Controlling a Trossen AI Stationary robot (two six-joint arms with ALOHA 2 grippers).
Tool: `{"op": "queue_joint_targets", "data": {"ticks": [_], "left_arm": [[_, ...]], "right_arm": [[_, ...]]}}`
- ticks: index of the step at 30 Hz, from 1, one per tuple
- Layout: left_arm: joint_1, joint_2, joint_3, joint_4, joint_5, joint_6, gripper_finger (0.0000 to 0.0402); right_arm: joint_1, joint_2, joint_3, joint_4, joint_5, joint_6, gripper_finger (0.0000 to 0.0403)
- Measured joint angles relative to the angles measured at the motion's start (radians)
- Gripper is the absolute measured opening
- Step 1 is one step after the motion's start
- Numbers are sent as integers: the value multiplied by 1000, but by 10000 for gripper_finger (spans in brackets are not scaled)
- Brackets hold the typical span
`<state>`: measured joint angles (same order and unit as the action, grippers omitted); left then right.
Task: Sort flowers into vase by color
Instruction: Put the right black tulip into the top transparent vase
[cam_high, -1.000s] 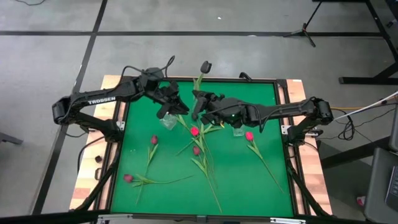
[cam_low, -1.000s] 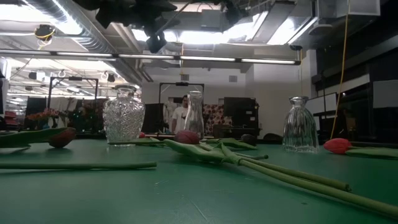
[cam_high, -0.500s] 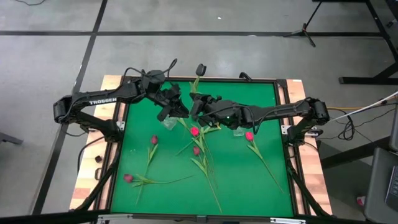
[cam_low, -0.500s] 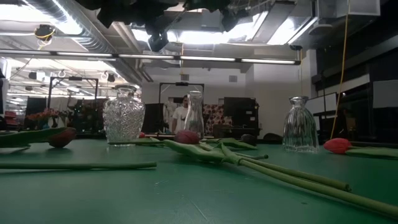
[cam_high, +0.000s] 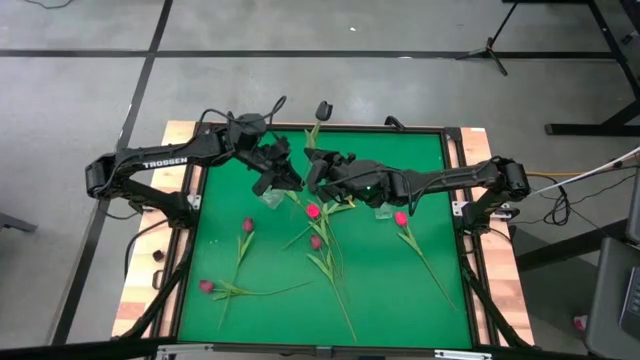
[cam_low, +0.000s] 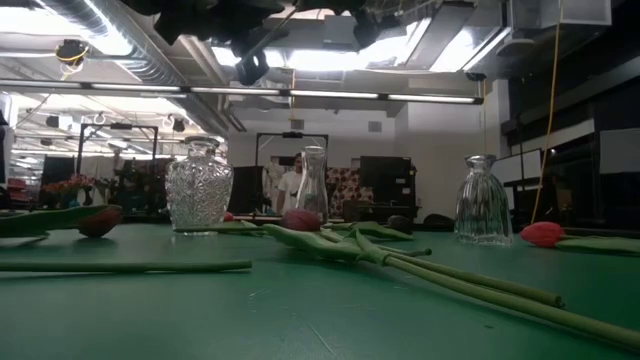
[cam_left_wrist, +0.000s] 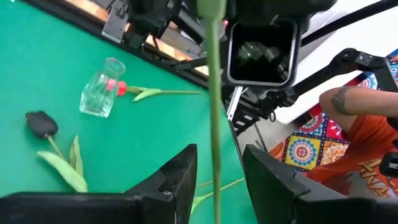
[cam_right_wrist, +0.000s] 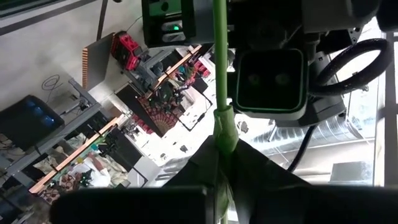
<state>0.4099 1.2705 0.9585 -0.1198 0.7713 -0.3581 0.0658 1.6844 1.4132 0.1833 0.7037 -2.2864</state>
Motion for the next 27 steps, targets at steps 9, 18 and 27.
{"op": "queue_joint_targets", "data": {"ticks": [9, 18, 27], "left_arm": [[0, 6, 0, -34, -1, 20, 128], [0, 6, 0, -85, -1, 39, 119], [0, 6, 0, -85, 0, 55, 63]], "right_arm": [[0, 0, 0, 0, -42, 0, 26], [0, 0, 0, 0, -42, -1, 26], [0, 0, 0, 0, -60, -1, 26]]}}
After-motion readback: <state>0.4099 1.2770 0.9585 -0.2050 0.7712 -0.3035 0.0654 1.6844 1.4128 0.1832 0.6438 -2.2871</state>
